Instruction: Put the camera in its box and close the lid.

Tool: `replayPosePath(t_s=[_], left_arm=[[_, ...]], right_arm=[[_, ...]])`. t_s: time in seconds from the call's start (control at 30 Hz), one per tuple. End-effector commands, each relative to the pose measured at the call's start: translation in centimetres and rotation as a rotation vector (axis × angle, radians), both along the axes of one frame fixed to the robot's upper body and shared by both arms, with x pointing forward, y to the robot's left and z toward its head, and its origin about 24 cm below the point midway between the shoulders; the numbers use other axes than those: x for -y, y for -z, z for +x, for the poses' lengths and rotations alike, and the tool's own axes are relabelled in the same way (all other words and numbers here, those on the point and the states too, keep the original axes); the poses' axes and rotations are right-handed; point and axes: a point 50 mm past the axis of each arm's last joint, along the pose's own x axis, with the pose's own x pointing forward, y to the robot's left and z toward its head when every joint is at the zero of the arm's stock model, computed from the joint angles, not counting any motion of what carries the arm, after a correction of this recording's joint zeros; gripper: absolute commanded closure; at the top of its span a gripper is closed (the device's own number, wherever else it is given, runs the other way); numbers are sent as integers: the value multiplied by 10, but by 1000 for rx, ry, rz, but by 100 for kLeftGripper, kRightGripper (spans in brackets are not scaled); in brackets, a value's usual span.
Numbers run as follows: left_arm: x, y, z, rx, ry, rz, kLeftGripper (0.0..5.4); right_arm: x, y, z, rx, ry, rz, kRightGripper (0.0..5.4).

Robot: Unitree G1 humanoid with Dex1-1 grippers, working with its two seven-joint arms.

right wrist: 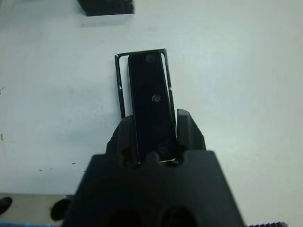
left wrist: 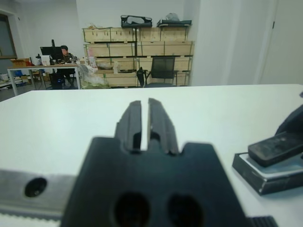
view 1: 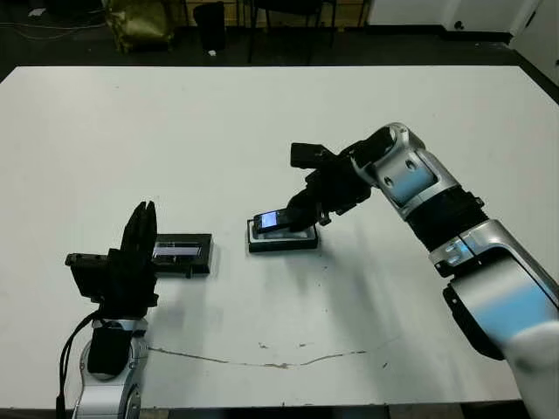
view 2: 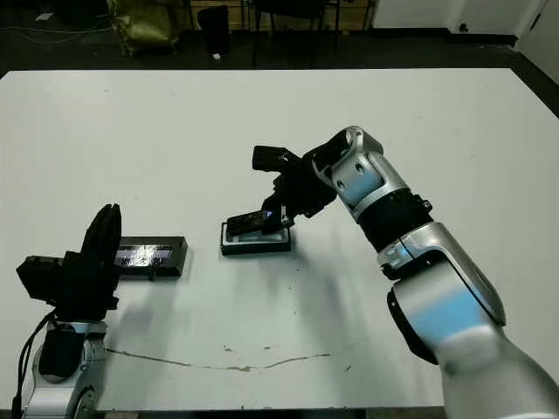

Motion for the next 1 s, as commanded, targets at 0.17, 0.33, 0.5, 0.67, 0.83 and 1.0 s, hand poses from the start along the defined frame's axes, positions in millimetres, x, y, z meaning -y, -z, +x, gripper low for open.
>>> replayPosePath(t_s=[0.17, 0.33, 0.5, 0.67, 0.83, 1.0], left_arm=[[1, 6, -1, -37, -15, 1, 540], [1, 7, 0, -31, -9, -5, 540], [2, 6, 0, -35, -15, -4, 540], [1, 6, 0, -29, -16, 4, 540], [1, 7, 0, -34, -11, -10, 540], [1, 8, 0, -26, -11, -4, 540]], right_arm=[[0, 1, 1, 0, -19, -28, 480], [-1, -1, 1, -6, -21, -39, 480], [-1, 1, 1, 3, -44, -40, 480], [-1, 2, 2, -12, -25, -67, 480], [-3, 3, 3, -24, -27, -81, 480], [-6, 4, 2, -11, -60, -105, 480]])
